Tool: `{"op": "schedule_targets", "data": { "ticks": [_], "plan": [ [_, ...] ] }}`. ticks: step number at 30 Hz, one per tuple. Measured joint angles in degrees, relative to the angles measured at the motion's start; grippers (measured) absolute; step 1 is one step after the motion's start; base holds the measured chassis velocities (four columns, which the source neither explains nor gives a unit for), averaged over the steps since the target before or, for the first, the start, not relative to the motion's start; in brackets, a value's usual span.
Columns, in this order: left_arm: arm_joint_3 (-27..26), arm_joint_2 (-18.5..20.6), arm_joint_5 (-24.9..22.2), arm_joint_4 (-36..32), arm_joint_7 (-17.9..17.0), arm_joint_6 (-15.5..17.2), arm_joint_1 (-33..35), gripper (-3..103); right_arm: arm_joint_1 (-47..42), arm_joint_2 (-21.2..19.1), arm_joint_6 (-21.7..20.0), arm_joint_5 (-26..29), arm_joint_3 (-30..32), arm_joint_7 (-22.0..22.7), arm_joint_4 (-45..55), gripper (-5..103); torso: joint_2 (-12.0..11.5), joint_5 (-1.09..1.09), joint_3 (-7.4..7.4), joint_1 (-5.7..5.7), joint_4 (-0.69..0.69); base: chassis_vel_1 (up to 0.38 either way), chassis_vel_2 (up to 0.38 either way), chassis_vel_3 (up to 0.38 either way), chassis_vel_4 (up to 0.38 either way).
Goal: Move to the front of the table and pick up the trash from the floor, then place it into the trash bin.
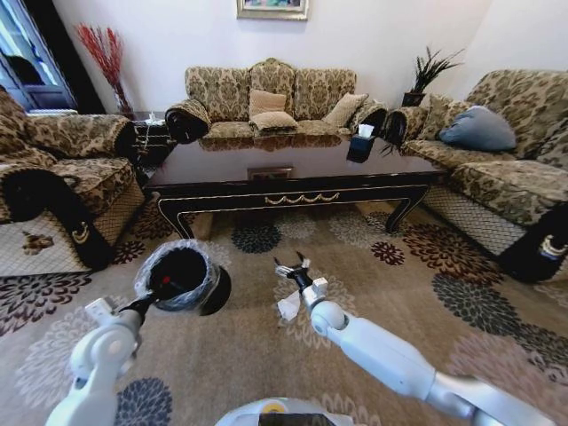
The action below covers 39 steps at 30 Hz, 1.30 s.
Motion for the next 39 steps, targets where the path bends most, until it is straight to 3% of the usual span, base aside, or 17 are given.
{"op": "schedule_targets", "data": {
  "ticks": [2, 4, 6, 16, 23, 31, 39],
  "plan": [
    [-1.94, 0.18, -1.8, -0.66, -0.17, 0.04, 0.46, 2, -0.52, 4.33, -3.77, 4.76, 1.08, 5.09, -2.95, 100, 0.0, 0.01, 0.0, 0.0, 0.01, 0.0, 0.0, 0.0, 0.0],
    [-2.39, 0.2, -2.36, -0.83, -0.21, 0.07, 0.5, 2, -0.6, 5.56, -4.49, 5.65, 1.25, 6.39, -3.79, 100, 0.0, 0.02, 0.0, 0.0, 0.02, 0.0, 0.0, 0.0, 0.0],
    [-4.03, 0.24, -5.02, -1.56, -1.39, 0.33, 0.32, 2, -0.88, 9.57, -6.39, 7.71, 1.45, 10.41, -7.49, 100, 0.0, 0.02, 0.0, 0.0, 0.03, 0.0, 0.0, 0.0, 0.0],
    [-7.41, -0.3, -8.55, -4.1, -4.42, 1.09, -0.3, 2, -3.29, 14.92, -10.86, 12.15, 2.84, 15.15, -14.06, 100, 0.0, 0.01, 0.0, 0.0, 0.02, 0.0, 0.0, 0.0, 0.0],
    [-7.51, -0.55, -8.94, -5.8, -5.39, 1.35, -1.06, 2, -4.51, 16.58, -11.74, 11.83, 3.01, 14.73, -17.18, 100, 0.0, 0.03, 0.0, 0.0, 0.0, 0.0, 0.0, 0.0, 0.0],
    [-6.05, -2.08, -7.71, -7.26, -5.5, 1.58, -0.48, 2, -3.67, 18.91, -10.48, 9.61, 4.01, 9.1, -26.3, 100, 0.0, 0.02, 0.0, 0.0, 0.0, 0.0, 0.0, 0.0, 0.0],
    [-6.02, -1.68, -7.42, -6.58, -5.41, 1.65, -0.41, 2, -2.34, 20.07, -9.09, 8.35, 4.26, 5.9, -29.37, 100, 0.0, 0.02, 0.0, 0.0, 0.02, 0.0, 0.0, 0.0, 0.0]
  ]
}}
